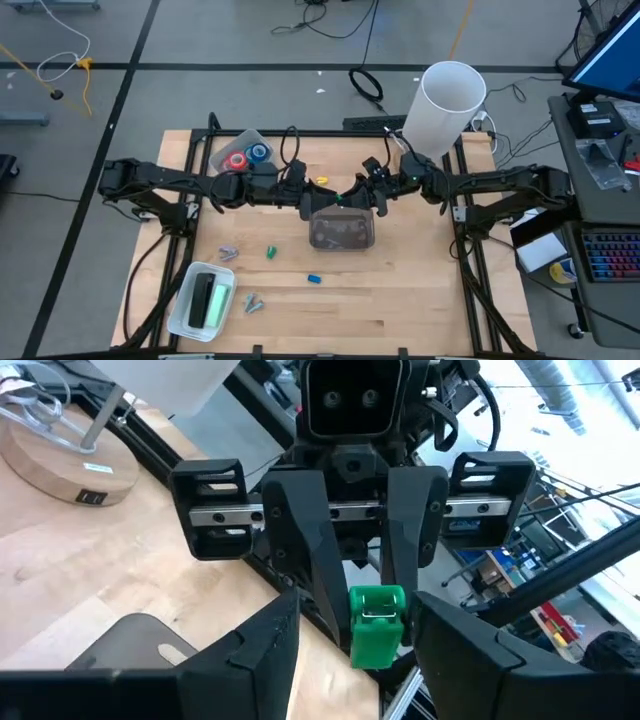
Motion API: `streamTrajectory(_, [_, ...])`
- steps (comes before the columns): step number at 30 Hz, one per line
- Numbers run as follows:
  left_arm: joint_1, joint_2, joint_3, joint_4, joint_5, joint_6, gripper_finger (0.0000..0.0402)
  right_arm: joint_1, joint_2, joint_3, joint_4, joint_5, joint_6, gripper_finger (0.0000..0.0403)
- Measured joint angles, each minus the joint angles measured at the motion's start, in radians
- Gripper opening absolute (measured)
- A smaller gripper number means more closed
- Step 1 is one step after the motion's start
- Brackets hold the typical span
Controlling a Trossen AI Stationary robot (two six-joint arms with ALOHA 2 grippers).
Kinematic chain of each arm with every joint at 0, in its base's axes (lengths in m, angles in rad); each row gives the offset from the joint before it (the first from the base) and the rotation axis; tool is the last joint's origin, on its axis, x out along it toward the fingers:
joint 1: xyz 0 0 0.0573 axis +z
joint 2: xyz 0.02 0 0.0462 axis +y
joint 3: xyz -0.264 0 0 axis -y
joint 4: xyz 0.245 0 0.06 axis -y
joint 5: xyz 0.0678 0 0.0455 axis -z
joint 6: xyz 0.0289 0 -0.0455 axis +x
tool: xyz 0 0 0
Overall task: Pick and place Stapler, Stapler remover, tape
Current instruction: Put the small dark green stapler into the white bin
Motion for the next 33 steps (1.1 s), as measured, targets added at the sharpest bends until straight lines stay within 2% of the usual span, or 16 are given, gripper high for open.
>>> streamTrajectory(13, [0.036,0.0,0.0,-0.003,0.022,-0.022,0.0183,-0.001,0.0,0.0,-0.014,0.013,0.001,0.0066])
streamTrajectory(26, [0.041,0.0,0.0,-0.001,0.028,0.0,0.0059,-0.001,0.0,0.0,-0.031,0.045,0.009,0.0067])
streamTrajectory(29, [0.042,-0.001,0.0,-0.001,0.024,0.004,0.0047,-0.001,0.0,0.0,-0.031,0.05,0.01,0.0067])
streamTrajectory(33, [0.042,-0.001,0.0,-0.001,0.015,0.004,0.0054,-0.001,0.0,0.0,-0.03,0.061,0.016,0.0067])
